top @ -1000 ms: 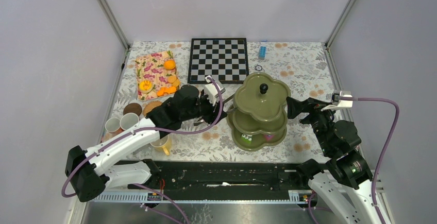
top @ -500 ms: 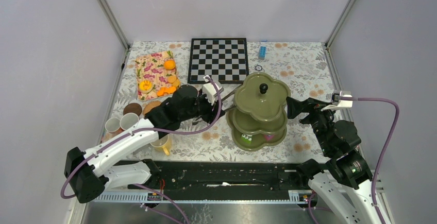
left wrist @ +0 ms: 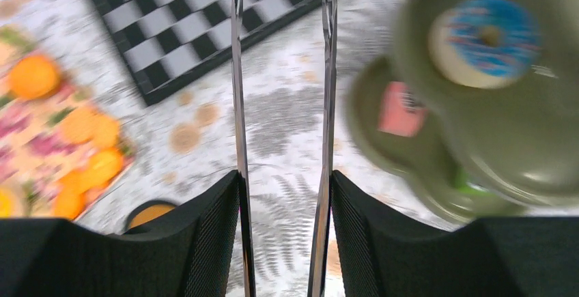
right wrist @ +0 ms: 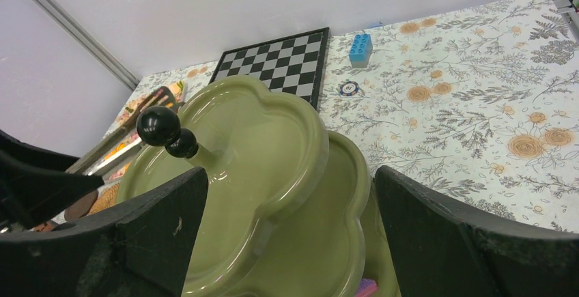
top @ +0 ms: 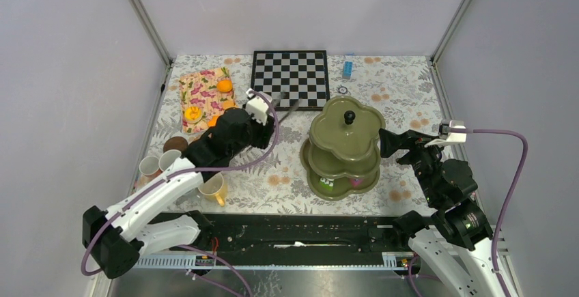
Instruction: Serve the afternoon tea
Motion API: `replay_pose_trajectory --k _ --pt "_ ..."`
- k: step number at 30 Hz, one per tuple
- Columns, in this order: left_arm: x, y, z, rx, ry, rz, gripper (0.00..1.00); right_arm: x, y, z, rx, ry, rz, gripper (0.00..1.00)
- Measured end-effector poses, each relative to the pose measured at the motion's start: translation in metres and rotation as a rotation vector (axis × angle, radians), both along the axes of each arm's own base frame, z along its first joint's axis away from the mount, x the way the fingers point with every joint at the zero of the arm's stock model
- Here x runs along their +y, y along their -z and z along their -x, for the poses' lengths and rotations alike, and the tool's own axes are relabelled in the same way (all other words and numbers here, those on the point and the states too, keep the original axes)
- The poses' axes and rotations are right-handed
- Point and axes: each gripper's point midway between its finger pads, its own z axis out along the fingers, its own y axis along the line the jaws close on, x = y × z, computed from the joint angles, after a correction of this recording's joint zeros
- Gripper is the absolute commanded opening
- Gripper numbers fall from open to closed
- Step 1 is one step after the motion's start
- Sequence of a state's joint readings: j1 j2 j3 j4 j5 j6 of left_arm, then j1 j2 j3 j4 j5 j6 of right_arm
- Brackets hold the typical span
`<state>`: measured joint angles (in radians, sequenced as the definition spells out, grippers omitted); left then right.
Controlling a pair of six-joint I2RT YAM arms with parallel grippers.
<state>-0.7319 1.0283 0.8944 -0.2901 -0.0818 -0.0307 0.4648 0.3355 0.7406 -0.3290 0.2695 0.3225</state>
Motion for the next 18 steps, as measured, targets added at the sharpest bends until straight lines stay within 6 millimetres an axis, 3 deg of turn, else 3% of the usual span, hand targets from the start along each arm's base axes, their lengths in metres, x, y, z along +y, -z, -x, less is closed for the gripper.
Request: replay_pose_trajectory --k 6,11,14,18 --pt "0.080 0.016 -0.061 0.064 -0.410 -0.094 0.51 0.000 0.000 0.000 0.000 0.000 0.000 0.98" --pt "0.191 0.024 -0.121 0.189 -0.812 -0.054 0.52 0.000 0.001 0.000 0.001 0.000 0.001 0.98" --pt "0.237 0.041 -0.123 0.262 -0.956 -0.030 0.54 0.000 0.001 0.000 0.001 0.000 0.000 0.98" --pt "0.262 0.057 -0.111 0.351 -1.061 0.007 0.55 0.000 0.000 0.000 0.000 0.000 0.000 0.98"
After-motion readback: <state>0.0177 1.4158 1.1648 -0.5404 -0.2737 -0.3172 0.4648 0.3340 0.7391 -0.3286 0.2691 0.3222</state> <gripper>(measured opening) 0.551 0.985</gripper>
